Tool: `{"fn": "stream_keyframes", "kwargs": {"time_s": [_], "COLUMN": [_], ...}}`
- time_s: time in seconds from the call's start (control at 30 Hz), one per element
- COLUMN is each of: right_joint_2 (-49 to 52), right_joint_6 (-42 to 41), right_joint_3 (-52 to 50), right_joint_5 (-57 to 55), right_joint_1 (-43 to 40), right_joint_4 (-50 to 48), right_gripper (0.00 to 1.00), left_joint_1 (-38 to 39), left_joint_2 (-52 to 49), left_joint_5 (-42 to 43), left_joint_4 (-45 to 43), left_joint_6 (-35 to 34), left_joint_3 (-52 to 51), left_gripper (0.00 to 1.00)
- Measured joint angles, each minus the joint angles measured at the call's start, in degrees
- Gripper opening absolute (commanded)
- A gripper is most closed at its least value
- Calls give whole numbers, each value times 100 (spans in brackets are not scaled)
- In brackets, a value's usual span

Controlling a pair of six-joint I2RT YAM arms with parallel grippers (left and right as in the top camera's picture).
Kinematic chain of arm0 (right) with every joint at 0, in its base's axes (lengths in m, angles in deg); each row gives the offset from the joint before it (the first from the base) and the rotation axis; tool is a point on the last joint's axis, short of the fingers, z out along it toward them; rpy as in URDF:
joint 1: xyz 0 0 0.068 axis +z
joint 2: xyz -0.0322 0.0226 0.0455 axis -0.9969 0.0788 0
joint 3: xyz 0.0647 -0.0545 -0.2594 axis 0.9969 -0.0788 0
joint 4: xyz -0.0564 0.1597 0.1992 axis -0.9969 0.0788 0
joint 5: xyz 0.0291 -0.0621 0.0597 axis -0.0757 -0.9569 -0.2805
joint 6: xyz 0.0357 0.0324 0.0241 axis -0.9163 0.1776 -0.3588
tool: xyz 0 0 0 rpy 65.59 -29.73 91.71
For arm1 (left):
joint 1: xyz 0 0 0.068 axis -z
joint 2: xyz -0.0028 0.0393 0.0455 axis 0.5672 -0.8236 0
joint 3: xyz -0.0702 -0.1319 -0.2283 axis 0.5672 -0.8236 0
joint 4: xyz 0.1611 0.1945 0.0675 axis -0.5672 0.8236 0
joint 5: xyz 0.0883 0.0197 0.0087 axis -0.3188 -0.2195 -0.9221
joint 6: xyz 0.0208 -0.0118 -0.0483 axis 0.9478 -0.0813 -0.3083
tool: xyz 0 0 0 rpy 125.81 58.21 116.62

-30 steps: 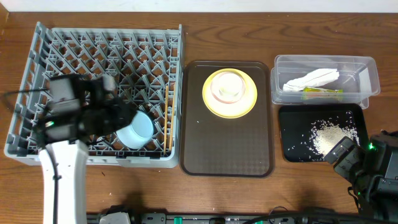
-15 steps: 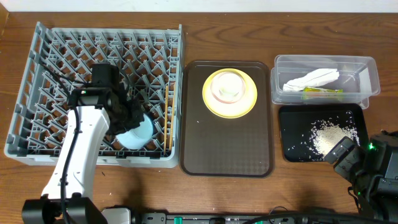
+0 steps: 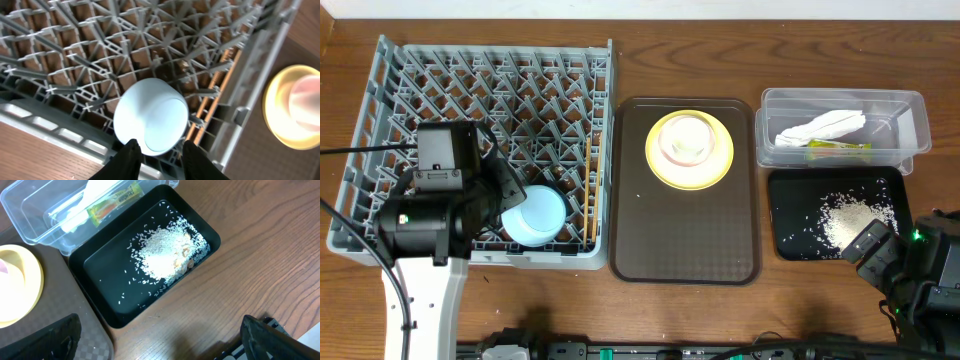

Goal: Sort waste into correct bins and load items into the dishwasher
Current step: 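Lower the blue bowl into the rack slots and open the left gripper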

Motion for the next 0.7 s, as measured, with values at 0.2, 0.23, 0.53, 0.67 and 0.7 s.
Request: {"fn": "stream_keyframes", "kwargs": {"time_s": [0.2,0.23,0.53,0.67,0.7], "right_joint_2": [0,0,0,0,-2], "right_joint_6": [0,0,0,125,157], "right_joint_3": [0,0,0,2,0], "right_joint_5": [0,0,0,2,0], "right_joint_1": [0,0,0,0,0], "right_joint_4": [2,0,0,326,389], "right_gripper": [99,99,99,99,99], "left_joint_1": [162,162,162,162,162], "left_joint_2": [31,31,24,20,20], "left_joint_5": [531,570,686,723,728], "left_joint_4": [20,46,133,116,107], "left_joint_6": [-37,-28,-33,-33,-33], "left_joint_3": [0,2,0,0,0], "left_gripper": [71,71,73,73,73]}}
